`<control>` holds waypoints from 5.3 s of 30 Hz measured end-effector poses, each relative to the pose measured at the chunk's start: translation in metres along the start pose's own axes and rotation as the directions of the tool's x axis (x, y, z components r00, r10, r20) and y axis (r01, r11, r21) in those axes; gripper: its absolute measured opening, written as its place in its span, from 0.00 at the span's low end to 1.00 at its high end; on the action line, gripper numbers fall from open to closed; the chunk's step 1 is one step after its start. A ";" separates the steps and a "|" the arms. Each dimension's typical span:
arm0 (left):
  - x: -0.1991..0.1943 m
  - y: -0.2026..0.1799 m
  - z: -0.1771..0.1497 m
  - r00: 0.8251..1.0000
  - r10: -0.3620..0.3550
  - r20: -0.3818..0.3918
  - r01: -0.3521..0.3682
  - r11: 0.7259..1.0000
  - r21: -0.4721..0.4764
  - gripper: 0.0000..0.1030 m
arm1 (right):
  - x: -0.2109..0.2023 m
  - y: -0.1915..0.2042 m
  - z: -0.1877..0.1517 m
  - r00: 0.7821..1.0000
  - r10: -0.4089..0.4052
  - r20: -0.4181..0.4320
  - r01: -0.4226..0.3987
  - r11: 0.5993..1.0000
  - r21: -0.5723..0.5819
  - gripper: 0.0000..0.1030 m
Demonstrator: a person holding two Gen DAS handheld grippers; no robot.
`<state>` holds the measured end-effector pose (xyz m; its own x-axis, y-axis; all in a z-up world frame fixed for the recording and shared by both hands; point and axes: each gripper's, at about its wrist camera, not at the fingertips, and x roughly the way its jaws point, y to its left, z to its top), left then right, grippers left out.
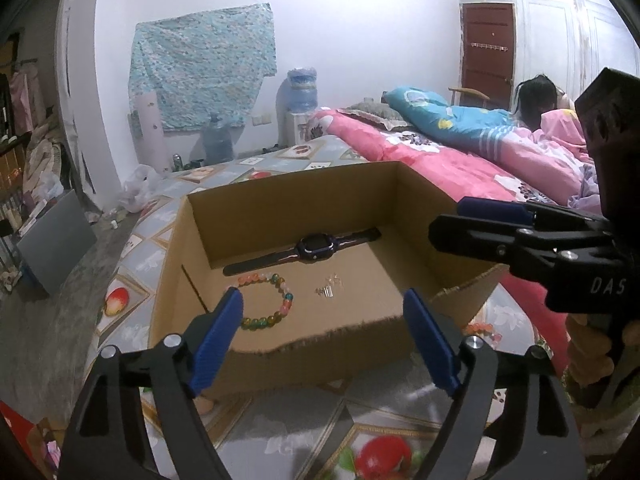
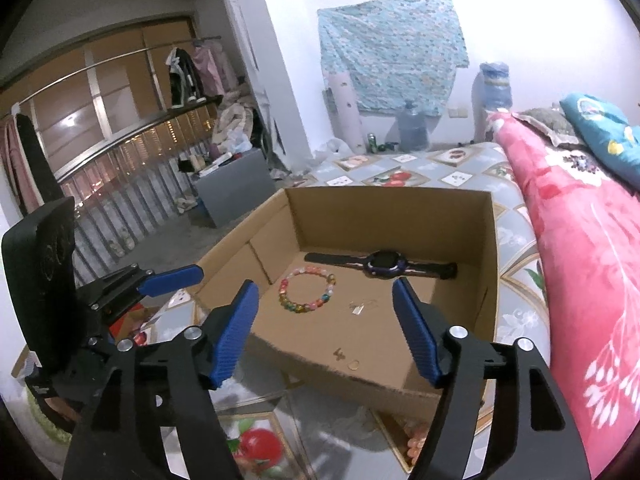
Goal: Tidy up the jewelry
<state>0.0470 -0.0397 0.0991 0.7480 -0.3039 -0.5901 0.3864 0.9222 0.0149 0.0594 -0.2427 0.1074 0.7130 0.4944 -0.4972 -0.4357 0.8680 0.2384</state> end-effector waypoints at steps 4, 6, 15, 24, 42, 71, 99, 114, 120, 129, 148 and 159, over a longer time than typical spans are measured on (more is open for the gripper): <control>-0.010 0.001 -0.010 1.000 0.004 -0.007 -0.004 1.000 -0.020 0.82 | -0.004 0.006 -0.005 1.000 0.017 -0.001 -0.017 1.000 -0.009 0.71; -0.012 0.002 -0.014 1.000 0.013 -0.016 -0.013 1.000 -0.028 0.83 | -0.005 0.009 -0.007 1.000 0.027 -0.004 -0.027 1.000 -0.014 0.72; -0.016 0.011 -0.041 0.995 0.047 -0.092 -0.056 0.993 -0.103 0.89 | -0.009 0.022 -0.032 0.996 0.061 -0.058 -0.067 0.994 -0.091 0.82; -0.013 0.013 -0.056 0.988 0.088 -0.128 -0.105 0.985 -0.135 0.94 | 0.000 0.025 -0.057 0.986 0.069 -0.154 -0.082 0.993 -0.084 0.84; 0.019 0.008 -0.071 0.971 0.096 -0.220 -0.131 0.980 -0.150 0.94 | 0.020 0.011 -0.089 0.950 -0.148 -0.277 0.113 0.984 -0.138 0.92; 0.054 -0.004 -0.073 0.985 0.018 -0.170 -0.036 0.994 -0.105 0.94 | 0.008 -0.027 -0.093 0.974 -0.033 -0.225 0.042 0.999 0.035 0.55; 0.073 -0.001 -0.072 0.975 0.094 -0.200 -0.102 0.994 -0.028 0.95 | 0.004 -0.040 -0.105 0.946 -0.141 -0.292 0.150 0.989 0.007 0.68; 0.087 -0.016 -0.090 0.955 0.159 -0.252 -0.160 0.987 0.015 0.95 | 0.001 -0.036 -0.111 0.956 -0.064 -0.286 0.080 0.996 0.044 0.49; 0.089 -0.006 -0.090 0.954 0.107 -0.279 -0.132 0.989 -0.072 0.95 | 0.011 -0.032 -0.118 0.940 -0.005 -0.342 0.031 0.997 0.072 0.40; 0.095 0.012 -0.086 0.949 0.077 -0.307 -0.108 0.990 -0.086 0.95 | 0.016 -0.052 -0.119 0.937 -0.058 -0.344 0.111 0.984 0.136 0.39; 0.098 0.012 -0.086 0.947 0.059 -0.315 -0.086 0.994 -0.071 0.95 | 0.004 -0.023 -0.114 0.911 -0.296 -0.288 0.284 0.955 -0.085 0.79; 0.098 0.011 -0.085 0.946 0.059 -0.318 -0.086 0.994 -0.071 0.95 | 0.031 -0.040 -0.120 0.838 -0.418 -0.351 0.385 0.908 -0.164 0.91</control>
<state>0.0789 -0.0386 -0.0276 0.5591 -0.1568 -0.8141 0.2808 0.9597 0.0080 0.0326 -0.2681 -0.0178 0.5868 0.0346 -0.8090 -0.2116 0.9709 -0.1119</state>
